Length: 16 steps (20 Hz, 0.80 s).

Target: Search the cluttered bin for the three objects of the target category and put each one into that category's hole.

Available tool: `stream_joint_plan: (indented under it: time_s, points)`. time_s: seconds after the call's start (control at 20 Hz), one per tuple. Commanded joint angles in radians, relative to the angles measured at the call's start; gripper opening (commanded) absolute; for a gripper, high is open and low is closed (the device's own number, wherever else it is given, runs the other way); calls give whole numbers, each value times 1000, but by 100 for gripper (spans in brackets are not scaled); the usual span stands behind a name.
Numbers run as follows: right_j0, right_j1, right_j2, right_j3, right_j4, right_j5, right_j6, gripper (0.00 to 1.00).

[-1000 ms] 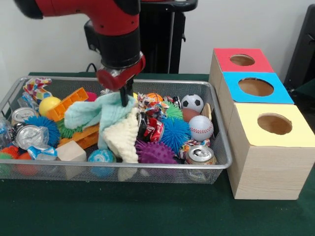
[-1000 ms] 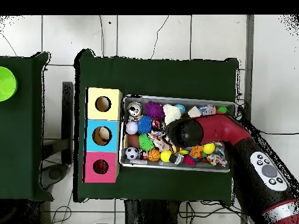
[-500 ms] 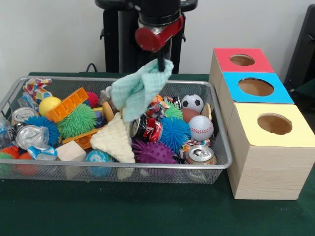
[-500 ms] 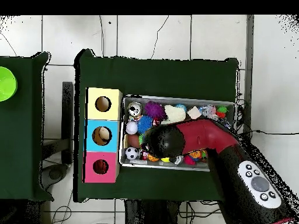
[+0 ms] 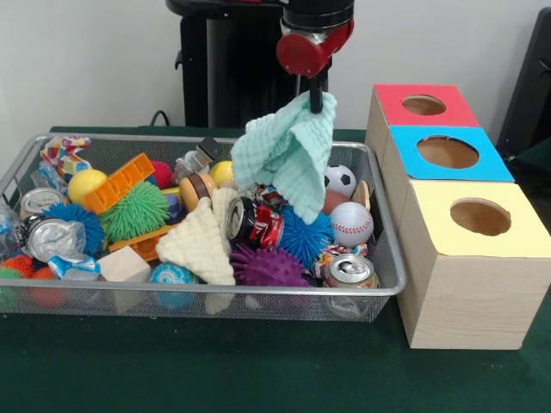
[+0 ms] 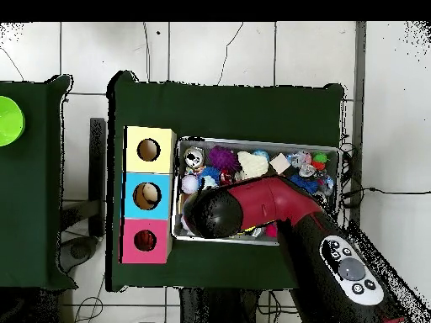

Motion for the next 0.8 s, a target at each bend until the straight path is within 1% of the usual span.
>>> stream_joint_plan:
  time_s: [0.05,0.2,0.4,0.55,0.8]
  points:
    - [-18,17,-19,37,-10,-80,92,0]
    - [-33,6,-15,48,-16,-89,75,0]
    - [-28,3,-10,40,-27,-142,87,0]
    - [-33,13,-8,36,-31,-197,100,0]
    - [-34,27,-18,24,-26,-239,114,0]
